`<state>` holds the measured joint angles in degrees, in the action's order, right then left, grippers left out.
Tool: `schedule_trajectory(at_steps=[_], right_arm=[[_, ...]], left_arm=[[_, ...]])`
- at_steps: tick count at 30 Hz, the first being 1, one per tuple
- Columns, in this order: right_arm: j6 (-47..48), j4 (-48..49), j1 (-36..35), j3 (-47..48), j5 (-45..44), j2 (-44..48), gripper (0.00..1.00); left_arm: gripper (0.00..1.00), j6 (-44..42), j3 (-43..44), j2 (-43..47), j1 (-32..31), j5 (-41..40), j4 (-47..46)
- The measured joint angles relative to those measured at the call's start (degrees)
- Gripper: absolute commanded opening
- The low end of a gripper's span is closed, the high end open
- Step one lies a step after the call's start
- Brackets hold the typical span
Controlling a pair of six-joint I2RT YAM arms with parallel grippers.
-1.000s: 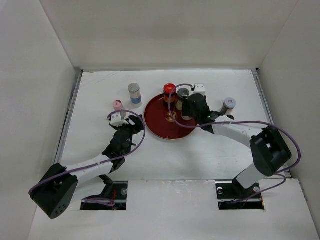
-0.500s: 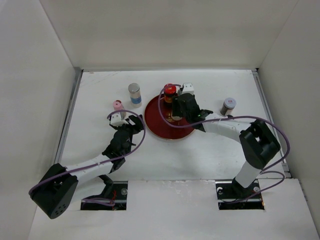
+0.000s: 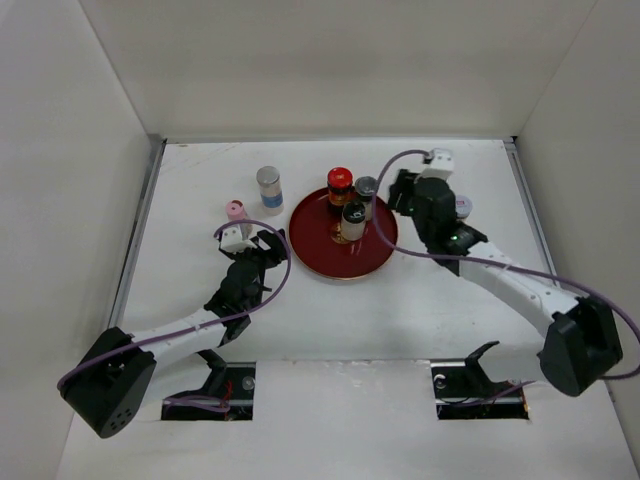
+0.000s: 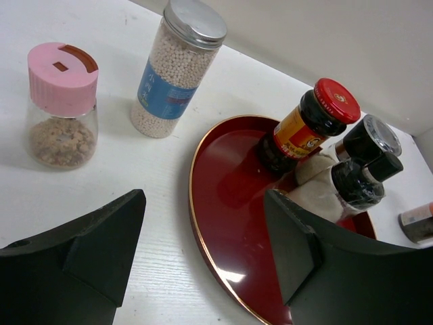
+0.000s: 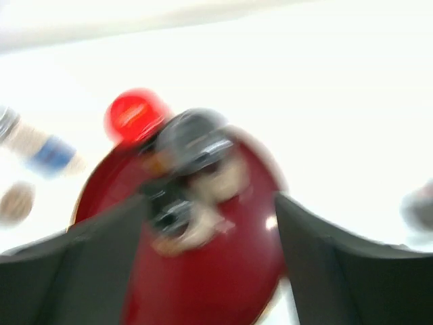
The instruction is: Organize the condiment bottles
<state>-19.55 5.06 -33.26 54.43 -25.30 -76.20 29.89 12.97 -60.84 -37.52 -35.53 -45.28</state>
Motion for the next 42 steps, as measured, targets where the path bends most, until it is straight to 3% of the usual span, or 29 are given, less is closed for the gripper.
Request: schedule_trajectory(at_steps=[2,4,5,7,9,22,29,35,42], right_arm=[[-1.0,0.2,5.1,-1.7,-1.9,2.4,0.34],[-2.2,-0.1,10.4,-2.8,-3.8,2.3,0.38],[-2.6,-0.7,12.7,-2.9,-4.8,1.5,0.48],[-3.0,-1.0,17.1,-2.7,-6.2,-1.4,0.88],[-2.4,-2.0,20.4,-2.5,-7.1,-4.7,1.00],[-1.9,-4.7,26.3,0.2,-3.8,-13.6,1.00],[-2.1,-4.5,28.2,3.8,-0.5,-19.0,0.79],[-2.4,-4.5,29.4,5.1,0.9,-20.3,0.45],[-2.7,-5.0,29.1,4.9,2.3,-18.0,0.45]], left_arm=[[0.69,0.0,0.0,0.1,0.0,0.0,0.0],[0.69,0.1,0.0,0.3,0.0,0.0,0.0],[0.69,0.1,0.0,0.3,0.0,0.0,0.0],[0.69,0.2,0.0,0.4,-0.1,0.0,-0.1],[0.69,0.2,0.0,0.4,-0.1,0.0,-0.1],[0.69,0.2,0.0,0.3,-0.5,0.0,-0.2],[0.69,0.3,0.0,0.3,-0.8,0.0,-0.2],[0.69,0.3,0.0,0.3,-0.8,0.0,-0.2],[0.69,0.3,0.0,0.2,-0.8,0.0,-0.4]])
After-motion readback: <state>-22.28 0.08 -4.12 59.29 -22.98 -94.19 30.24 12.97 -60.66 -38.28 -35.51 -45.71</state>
